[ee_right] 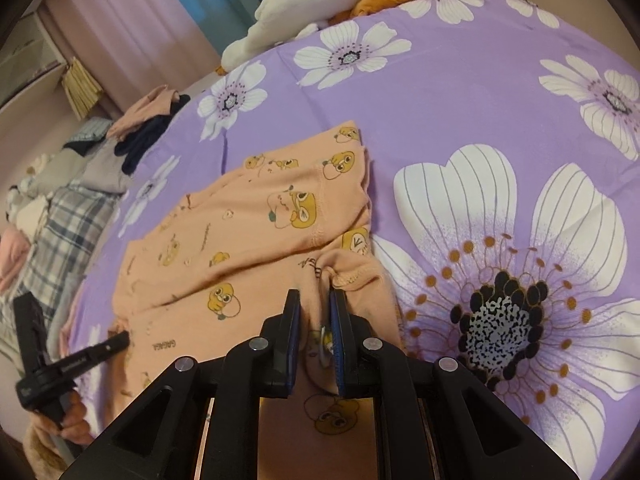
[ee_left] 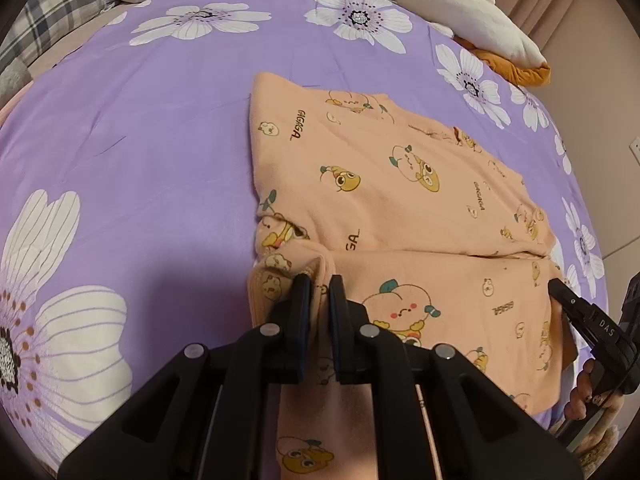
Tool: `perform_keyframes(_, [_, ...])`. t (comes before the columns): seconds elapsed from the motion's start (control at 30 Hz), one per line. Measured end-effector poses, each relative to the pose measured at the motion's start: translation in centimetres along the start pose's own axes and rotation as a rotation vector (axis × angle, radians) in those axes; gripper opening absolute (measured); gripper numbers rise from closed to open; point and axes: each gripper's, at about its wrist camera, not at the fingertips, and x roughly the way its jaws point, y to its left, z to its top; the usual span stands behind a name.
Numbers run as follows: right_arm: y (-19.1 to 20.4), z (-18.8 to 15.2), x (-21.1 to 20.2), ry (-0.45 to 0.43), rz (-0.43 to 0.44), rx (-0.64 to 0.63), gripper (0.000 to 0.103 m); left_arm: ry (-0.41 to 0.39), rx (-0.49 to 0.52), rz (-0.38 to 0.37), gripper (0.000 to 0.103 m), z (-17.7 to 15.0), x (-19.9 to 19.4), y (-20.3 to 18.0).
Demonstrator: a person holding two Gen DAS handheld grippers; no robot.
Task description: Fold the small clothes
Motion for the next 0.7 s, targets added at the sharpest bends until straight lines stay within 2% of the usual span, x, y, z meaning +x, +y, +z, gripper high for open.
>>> perform_keyframes(0.03, [0.1, 0.1, -0.4, -0.001, -0.004, -0.002, 0.013, 0.002, -0.012, -0.011, 0.011, 0.0, -0.4, 0.1])
perform_keyframes(0.07, [0.2, 0.2, -1.0, -0.009, -0.011, -0.003, 0.017, 0.001, -0.02, -0.021, 0.017, 0.0, -0.8, 0.2])
perform_keyframes(0.1, [0.3, 0.3, -1.3, -0.018, -0.018, -0.005, 0.025, -0.003, -0.025, -0.03, 0.022, -0.1, -1.4, 0.4])
perform_keyframes(0.13, [0.3, 0.3, -2.2, -0.039, -0.029, -0.014, 0.035, -0.013, -0.023, -0.039, 0.031, -0.4, -2.2, 0.5])
perform_keyframes(0.17, [0.3, 0.3, -3.2, -0.063, -0.037, -0.026, 0.04, -0.024, -0.019, -0.043, 0.041, -0.6, -2.8, 0.5])
perform_keyframes(0.2, [0.3, 0.2, -3.7, -0.078, -0.041, -0.032, 0.048, -0.035, -0.011, -0.045, 0.045, -1.0, -3.5, 0.6])
perform_keyframes(0.27, [-0.1, -0.3, -5.2, -0.094, -0.04, -0.043, 0.049, -0.033, 0.002, -0.044, 0.054, -2.1, -4.5, 0.8])
perform_keyframes(0.43, [-1.2, -2.2, -5.5, -0.022, -0.022, -0.027, 0.049, 0.067, -0.005, -0.08, 0.052, -5.1, -4.8, 1.4])
perform_keyframes(0.6, [-1.6, -3.7, -4.5, 0.018, -0.049, -0.034, 0.049, 0.084, 0.015, -0.088, 0.05, -6.9, -4.6, 0.8])
perform_keyframes(0.67, [-1.7, -3.7, -4.0, 0.023, -0.03, -0.025, 0.049, 0.096, 0.006, -0.116, 0.037, -7.2, -4.1, 0.5])
perform_keyframes(0.7, [-1.8, -3.8, -3.8, 0.027, -0.035, -0.021, 0.048, 0.095, 0.01, -0.122, 0.035, -7.4, -3.9, 0.4])
